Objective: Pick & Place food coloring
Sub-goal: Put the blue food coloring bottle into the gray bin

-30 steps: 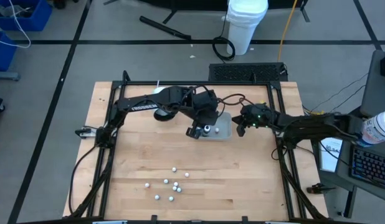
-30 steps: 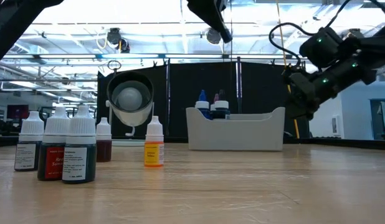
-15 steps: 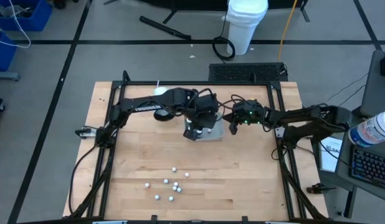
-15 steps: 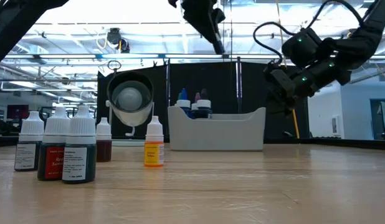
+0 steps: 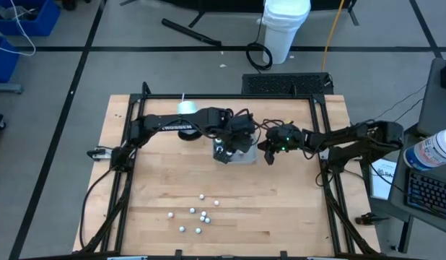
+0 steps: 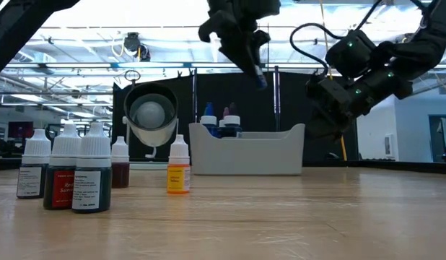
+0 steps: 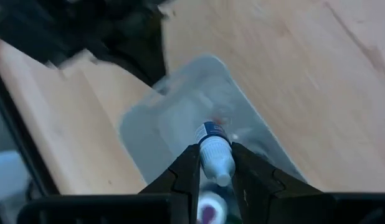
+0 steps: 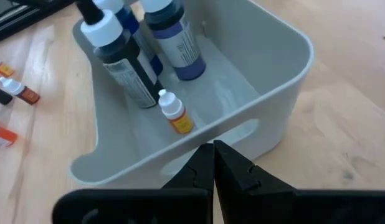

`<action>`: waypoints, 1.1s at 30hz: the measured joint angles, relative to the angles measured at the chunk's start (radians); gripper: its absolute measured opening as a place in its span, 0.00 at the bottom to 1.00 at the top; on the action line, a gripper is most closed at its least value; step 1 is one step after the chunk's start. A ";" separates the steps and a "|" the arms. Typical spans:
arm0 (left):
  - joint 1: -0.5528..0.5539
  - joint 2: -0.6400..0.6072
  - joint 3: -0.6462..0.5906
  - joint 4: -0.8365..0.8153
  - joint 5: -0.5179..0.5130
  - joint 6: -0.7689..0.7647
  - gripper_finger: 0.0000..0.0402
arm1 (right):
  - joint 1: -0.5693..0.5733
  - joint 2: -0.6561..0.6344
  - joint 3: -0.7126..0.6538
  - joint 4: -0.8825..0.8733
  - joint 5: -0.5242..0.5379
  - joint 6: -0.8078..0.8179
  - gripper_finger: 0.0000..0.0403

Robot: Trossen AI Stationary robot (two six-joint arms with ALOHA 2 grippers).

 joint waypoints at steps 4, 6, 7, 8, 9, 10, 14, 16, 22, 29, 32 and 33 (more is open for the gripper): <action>0.002 0.001 -0.016 0.054 -0.001 0.058 0.20 | 0.049 0.000 0.000 0.026 0.070 0.000 0.00; 0.003 0.000 -0.029 0.092 -0.001 0.074 0.20 | 0.069 0.000 0.000 0.043 0.082 0.001 0.00; 0.004 0.000 -0.033 0.095 0.000 0.080 0.20 | 0.081 0.000 -0.001 0.047 0.097 0.001 0.00; 0.006 0.000 -0.036 0.093 0.000 0.081 0.20 | 0.092 0.000 -0.001 0.046 0.108 0.001 0.00; 0.006 0.000 -0.039 0.094 0.000 0.083 0.20 | 0.104 0.000 -0.001 0.046 0.121 0.001 0.00; 0.007 0.000 -0.045 0.097 0.000 0.084 0.20 | 0.115 0.000 -0.001 0.047 0.125 0.001 0.00; 0.006 -0.001 -0.084 0.096 -0.002 0.068 0.20 | 0.157 0.000 -0.001 0.064 0.149 0.013 0.00; 0.004 0.001 -0.096 0.087 -0.015 0.028 0.20 | 0.181 0.000 -0.001 0.067 0.181 0.015 0.00; -0.037 0.000 -0.106 0.147 -0.112 -0.214 0.20 | 0.224 0.000 -0.001 0.080 0.229 0.019 0.00; -0.085 -0.001 -0.076 0.212 -0.179 -0.321 0.20 | 0.227 0.000 -0.001 0.076 0.231 0.019 0.00; -0.066 0.000 -0.076 0.255 -0.238 -0.297 0.19 | 0.227 0.000 -0.001 0.076 0.231 0.018 0.00; -0.056 0.000 -0.076 0.264 -0.245 -0.300 0.19 | 0.227 0.000 -0.001 0.073 0.231 0.018 0.00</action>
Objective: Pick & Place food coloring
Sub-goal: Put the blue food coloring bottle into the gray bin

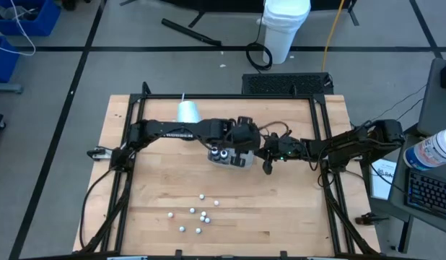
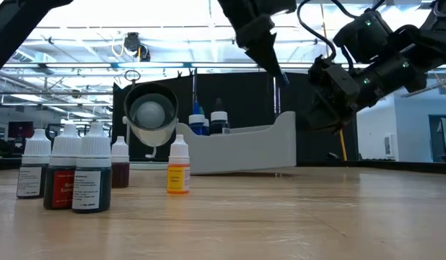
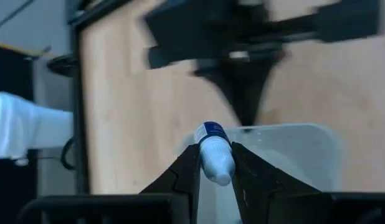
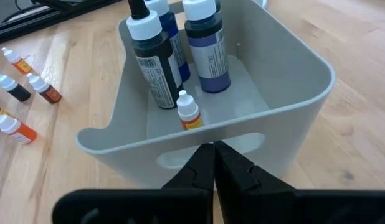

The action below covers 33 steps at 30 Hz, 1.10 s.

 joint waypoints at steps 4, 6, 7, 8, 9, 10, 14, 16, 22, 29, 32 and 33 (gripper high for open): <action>0.034 0.000 0.000 -0.006 0.010 -0.045 0.17 | 0.000 0.000 -0.007 -0.005 0.000 0.001 0.00; 0.038 0.000 0.000 -0.010 0.030 -0.059 0.18 | 0.000 0.000 -0.013 -0.005 0.000 0.001 0.00; 0.035 0.000 0.000 -0.011 0.041 -0.061 0.18 | 0.000 0.000 -0.016 -0.004 0.000 0.003 0.00; 0.029 0.000 0.000 -0.016 0.048 -0.065 0.19 | 0.000 0.000 -0.020 -0.003 0.000 0.008 0.00; 0.022 0.000 0.000 -0.024 0.054 -0.070 0.19 | 0.000 0.000 -0.023 -0.003 0.000 0.014 0.00; 0.014 0.000 0.000 -0.035 0.056 -0.075 0.19 | 0.000 0.000 -0.025 -0.002 0.000 0.018 0.00; -0.012 0.000 -0.014 -0.066 0.055 -0.119 0.17 | 0.000 0.000 -0.029 -0.002 -0.002 0.020 0.00; -0.019 0.001 -0.025 -0.068 0.051 -0.139 0.17 | 0.000 0.000 -0.029 -0.001 -0.002 0.020 0.00; 0.003 -0.001 -0.080 -0.033 0.018 -0.144 0.19 | 0.000 0.000 -0.029 -0.002 -0.004 0.018 0.00; 0.082 -0.001 -0.155 0.020 0.108 -0.156 0.17 | 0.000 -0.001 -0.029 -0.017 -0.007 0.005 0.00; 0.099 0.002 -0.180 0.044 0.115 -0.145 0.19 | 0.000 -0.001 -0.029 -0.016 -0.008 -0.010 0.00; 0.104 0.001 -0.185 0.054 0.118 -0.142 0.19 | 0.000 -0.001 -0.029 -0.016 -0.008 -0.010 0.00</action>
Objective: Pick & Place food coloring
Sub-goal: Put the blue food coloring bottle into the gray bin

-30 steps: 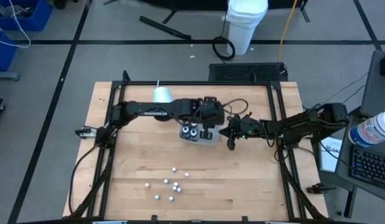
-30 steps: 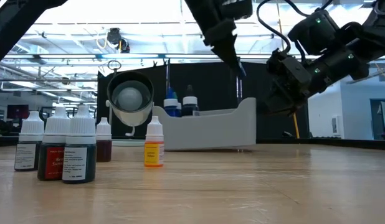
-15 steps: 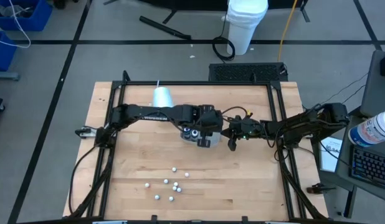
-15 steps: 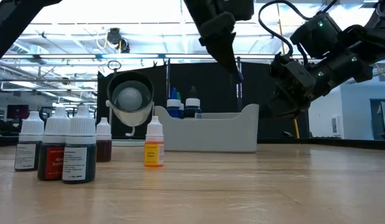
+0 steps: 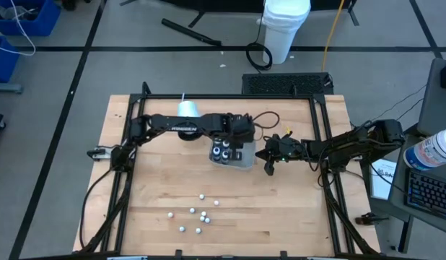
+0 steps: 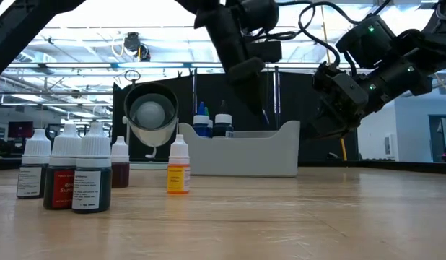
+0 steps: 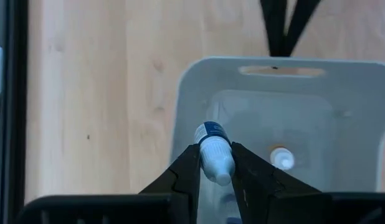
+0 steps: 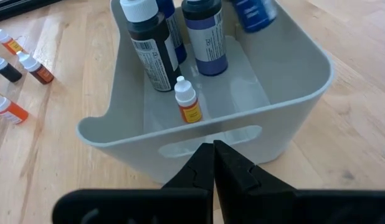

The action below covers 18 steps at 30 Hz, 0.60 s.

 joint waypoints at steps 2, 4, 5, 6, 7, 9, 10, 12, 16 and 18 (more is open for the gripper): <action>0.009 -0.001 -0.010 0.010 0.017 0.005 0.19 | 0.000 0.000 0.000 0.001 0.000 0.000 0.00; 0.013 -0.001 -0.023 0.011 0.030 0.011 0.18 | 0.000 0.000 0.000 0.001 0.000 0.000 0.00; 0.013 -0.001 -0.028 0.011 0.031 0.014 0.17 | 0.000 0.000 0.000 0.001 0.000 0.000 0.00; 0.011 -0.001 -0.032 0.011 0.031 0.018 0.17 | 0.000 0.000 0.000 0.001 0.000 0.000 0.00; 0.008 -0.001 -0.035 0.010 0.033 0.022 0.18 | 0.000 0.000 0.000 0.001 0.000 0.000 0.00; 0.003 -0.001 -0.043 0.008 0.039 0.024 0.18 | 0.000 0.000 0.000 0.001 0.000 0.000 0.00; 0.000 -0.001 -0.048 0.005 0.041 0.029 0.19 | 0.000 0.000 0.000 0.001 0.000 0.000 0.00; -0.008 -0.001 -0.058 0.002 0.041 0.044 0.19 | 0.000 0.000 0.000 0.001 0.000 0.000 0.00; -0.022 -0.001 -0.062 0.022 0.041 0.064 0.18 | 0.000 0.000 0.000 0.002 -0.001 0.000 0.00; -0.026 -0.001 -0.063 0.037 0.042 0.070 0.19 | 0.000 0.000 0.000 0.009 -0.001 0.000 0.00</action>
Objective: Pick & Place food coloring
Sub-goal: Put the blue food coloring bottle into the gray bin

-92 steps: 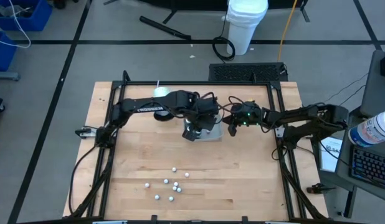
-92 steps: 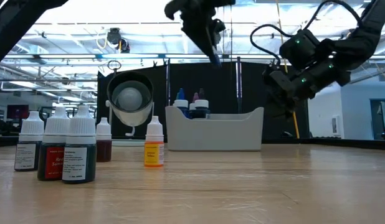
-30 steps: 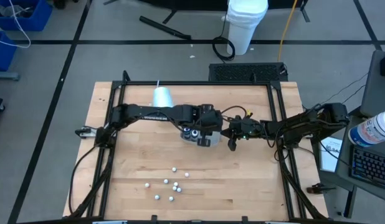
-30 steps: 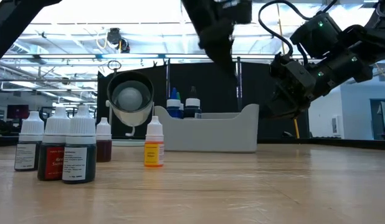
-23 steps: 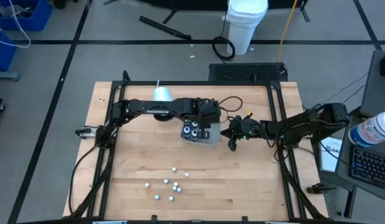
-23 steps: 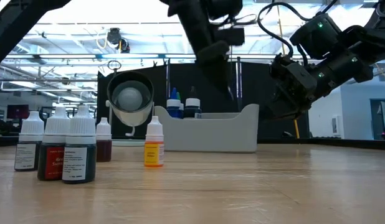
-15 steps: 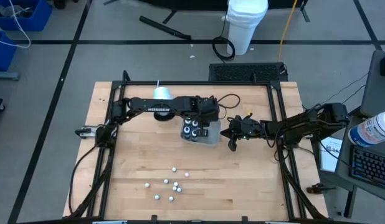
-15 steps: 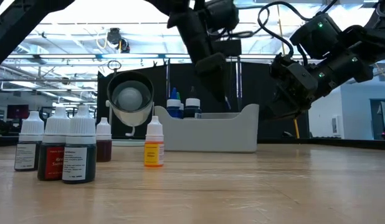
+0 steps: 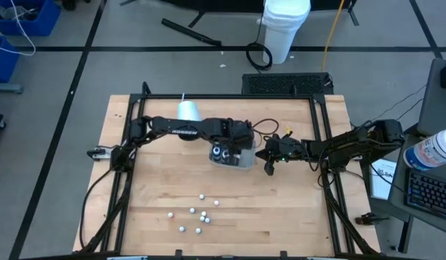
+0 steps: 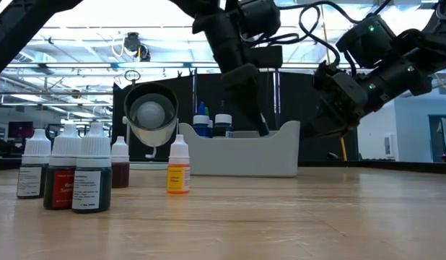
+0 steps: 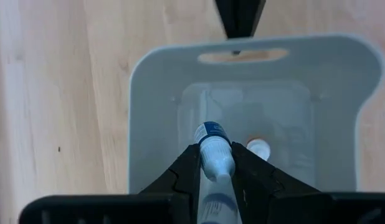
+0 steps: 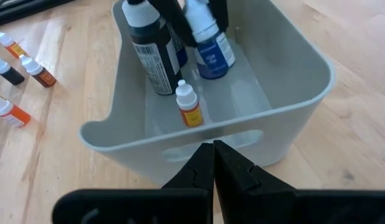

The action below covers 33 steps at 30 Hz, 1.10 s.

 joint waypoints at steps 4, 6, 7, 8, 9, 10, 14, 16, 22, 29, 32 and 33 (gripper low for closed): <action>-0.005 0.001 0.000 0.009 0.005 0.006 0.19 | 0.000 0.000 0.000 0.008 0.000 0.000 0.00; -0.006 0.016 0.000 0.017 0.014 0.010 0.19 | 0.000 0.000 0.000 0.007 0.000 0.000 0.00; -0.006 0.023 0.000 0.011 0.015 0.011 0.18 | 0.000 0.000 0.000 0.007 0.000 0.000 0.00; -0.006 0.037 -0.001 0.007 0.014 0.013 0.18 | 0.000 0.000 0.000 0.007 0.000 0.000 0.00; -0.006 0.048 -0.001 0.014 0.010 0.021 0.19 | 0.000 0.000 0.000 0.006 0.000 0.000 0.00; -0.006 0.056 -0.001 0.014 0.001 0.031 0.19 | 0.000 0.000 0.000 0.005 0.000 0.000 0.00; -0.006 0.083 0.010 0.009 -0.022 0.048 0.19 | 0.000 0.000 -0.001 0.004 -0.001 0.000 0.00; -0.006 0.084 0.010 0.010 -0.024 0.058 0.19 | 0.000 0.000 -0.001 0.005 0.000 0.000 0.00; -0.004 0.084 0.010 0.009 -0.020 0.060 0.19 | 0.000 0.000 -0.001 0.002 0.000 0.000 0.00; -0.004 0.084 0.011 0.010 -0.019 0.089 0.19 | 0.000 0.000 -0.001 -0.002 0.000 0.000 0.00; -0.004 0.084 0.011 0.010 -0.019 0.094 0.19 | 0.000 0.000 -0.001 -0.002 0.000 0.000 0.00; -0.004 0.084 0.011 0.010 -0.019 0.100 0.20 | 0.000 0.000 -0.001 -0.002 0.000 0.000 0.00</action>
